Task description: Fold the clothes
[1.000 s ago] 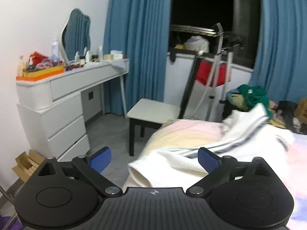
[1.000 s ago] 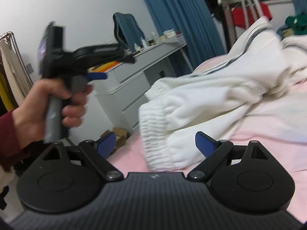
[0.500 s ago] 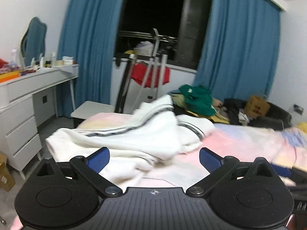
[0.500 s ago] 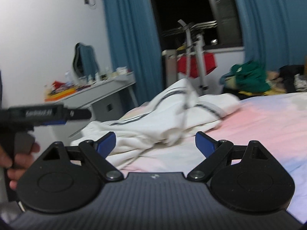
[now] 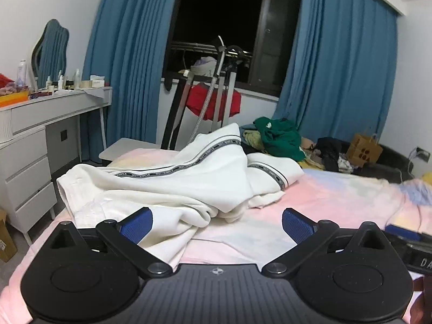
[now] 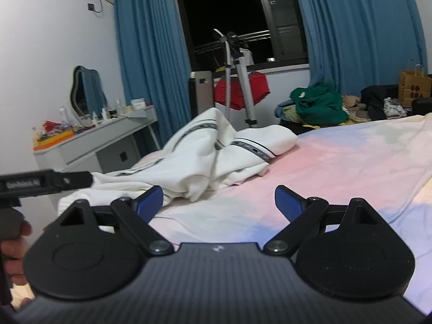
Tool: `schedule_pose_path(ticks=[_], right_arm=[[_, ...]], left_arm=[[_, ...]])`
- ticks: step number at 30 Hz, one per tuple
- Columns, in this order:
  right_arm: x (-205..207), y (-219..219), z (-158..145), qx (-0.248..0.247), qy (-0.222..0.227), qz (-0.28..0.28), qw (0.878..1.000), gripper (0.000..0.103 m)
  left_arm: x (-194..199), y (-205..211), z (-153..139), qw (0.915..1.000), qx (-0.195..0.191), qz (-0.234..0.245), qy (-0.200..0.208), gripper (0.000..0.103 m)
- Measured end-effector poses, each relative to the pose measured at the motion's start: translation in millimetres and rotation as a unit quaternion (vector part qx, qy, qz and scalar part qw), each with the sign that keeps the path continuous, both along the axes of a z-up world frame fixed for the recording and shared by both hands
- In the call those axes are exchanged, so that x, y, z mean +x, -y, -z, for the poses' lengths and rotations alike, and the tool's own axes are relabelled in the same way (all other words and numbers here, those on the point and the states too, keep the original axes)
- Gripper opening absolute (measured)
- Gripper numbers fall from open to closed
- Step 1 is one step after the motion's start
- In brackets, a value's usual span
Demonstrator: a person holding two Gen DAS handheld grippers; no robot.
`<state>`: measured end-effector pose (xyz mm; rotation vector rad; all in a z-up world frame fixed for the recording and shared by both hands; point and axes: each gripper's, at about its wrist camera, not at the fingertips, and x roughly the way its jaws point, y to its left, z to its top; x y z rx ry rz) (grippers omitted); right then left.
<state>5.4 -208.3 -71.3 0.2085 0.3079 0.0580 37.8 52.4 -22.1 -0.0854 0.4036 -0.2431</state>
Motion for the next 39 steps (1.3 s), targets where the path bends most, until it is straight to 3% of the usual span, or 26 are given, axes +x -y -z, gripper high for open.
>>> schedule_pose_path(ticks=[6, 12, 16, 20, 24, 27, 32, 39], right_arm=[[-3, 3, 0, 0.009, -0.004, 0.009, 1.0, 0.091], [-7, 7, -5, 0.015, 0.008, 0.011, 1.0, 0.091], [-13, 23, -6, 0.051, 0.007, 0.021, 0.998, 0.091], [-14, 43, -2, 0.106, -0.002, 0.028, 0.994, 0.091], [-9, 55, 5, 0.121, -0.012, 0.043, 0.992, 0.091], [-1, 62, 13, 0.129, -0.024, 0.051, 0.99, 0.091], [17, 72, 30, 0.141, -0.048, 0.067, 0.987, 0.091], [48, 85, 71, 0.188, -0.097, 0.075, 0.975, 0.091]], left_arm=[[-5, 2, 4, 0.9993, 0.035, 0.003, 0.011, 0.103], [13, 11, 0, 0.9979, 0.064, -0.009, 0.004, 0.103], [40, 32, -4, 0.9907, 0.133, 0.018, 0.023, 0.102], [80, 56, -1, 0.9831, 0.179, 0.03, 0.023, 0.1], [127, 90, -5, 0.9704, 0.234, 0.023, 0.055, 0.097], [167, 118, -9, 0.9668, 0.241, 0.039, 0.075, 0.097], [250, 164, 2, 0.9619, 0.261, 0.049, 0.066, 0.091], [359, 191, 33, 0.9523, 0.297, 0.023, 0.064, 0.085]])
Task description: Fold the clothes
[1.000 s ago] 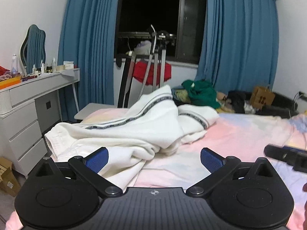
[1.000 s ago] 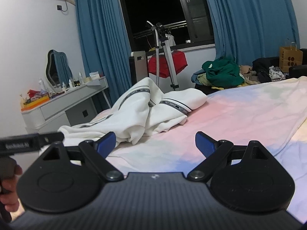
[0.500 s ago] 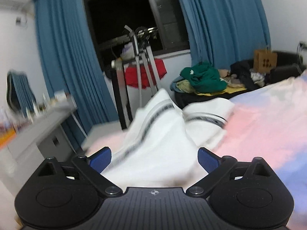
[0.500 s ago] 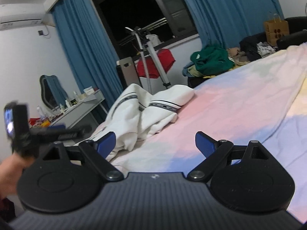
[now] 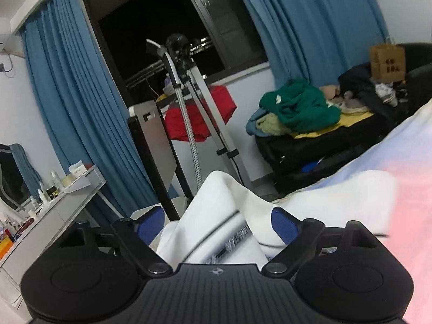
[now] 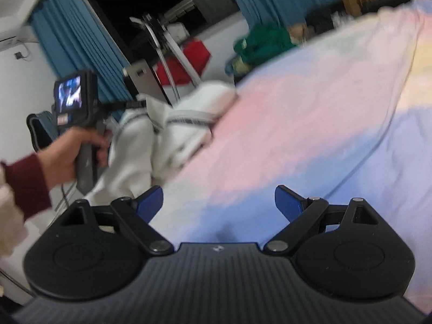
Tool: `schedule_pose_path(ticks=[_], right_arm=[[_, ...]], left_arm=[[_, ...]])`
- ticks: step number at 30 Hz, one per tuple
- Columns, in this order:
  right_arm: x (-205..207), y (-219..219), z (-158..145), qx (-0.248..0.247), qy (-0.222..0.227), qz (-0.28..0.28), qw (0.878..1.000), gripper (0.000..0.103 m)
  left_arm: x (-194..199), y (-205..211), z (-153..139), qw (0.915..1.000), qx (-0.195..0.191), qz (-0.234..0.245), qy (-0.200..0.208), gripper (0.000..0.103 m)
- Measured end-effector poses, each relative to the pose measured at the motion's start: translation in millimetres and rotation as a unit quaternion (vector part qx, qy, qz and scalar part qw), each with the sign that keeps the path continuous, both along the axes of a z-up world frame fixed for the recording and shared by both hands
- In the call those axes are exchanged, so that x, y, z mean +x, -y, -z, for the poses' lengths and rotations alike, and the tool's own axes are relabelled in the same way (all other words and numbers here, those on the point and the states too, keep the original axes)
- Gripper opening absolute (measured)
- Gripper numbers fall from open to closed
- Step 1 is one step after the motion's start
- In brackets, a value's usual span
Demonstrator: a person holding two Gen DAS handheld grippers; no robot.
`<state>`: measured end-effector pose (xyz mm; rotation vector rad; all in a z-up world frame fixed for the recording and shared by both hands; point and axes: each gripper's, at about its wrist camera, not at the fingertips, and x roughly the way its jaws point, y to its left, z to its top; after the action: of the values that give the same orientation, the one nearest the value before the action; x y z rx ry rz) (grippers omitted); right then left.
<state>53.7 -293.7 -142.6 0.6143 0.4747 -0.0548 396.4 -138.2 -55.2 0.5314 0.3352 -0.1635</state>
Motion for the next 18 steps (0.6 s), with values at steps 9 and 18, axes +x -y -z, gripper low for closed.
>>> schedule_pose_path(ticks=[9, 18], right_arm=[[29, 2, 29, -0.004, -0.033, 0.009, 0.999, 0.091], [14, 2, 15, -0.005, 0.009, 0.009, 1.0, 0.091]], left_arm=[[54, 3, -1, 0.9996, -0.01, -0.02, -0.019, 0.007], [-120, -19, -58, 0.9934, 0.012, 0.102, 0.052, 0.006]])
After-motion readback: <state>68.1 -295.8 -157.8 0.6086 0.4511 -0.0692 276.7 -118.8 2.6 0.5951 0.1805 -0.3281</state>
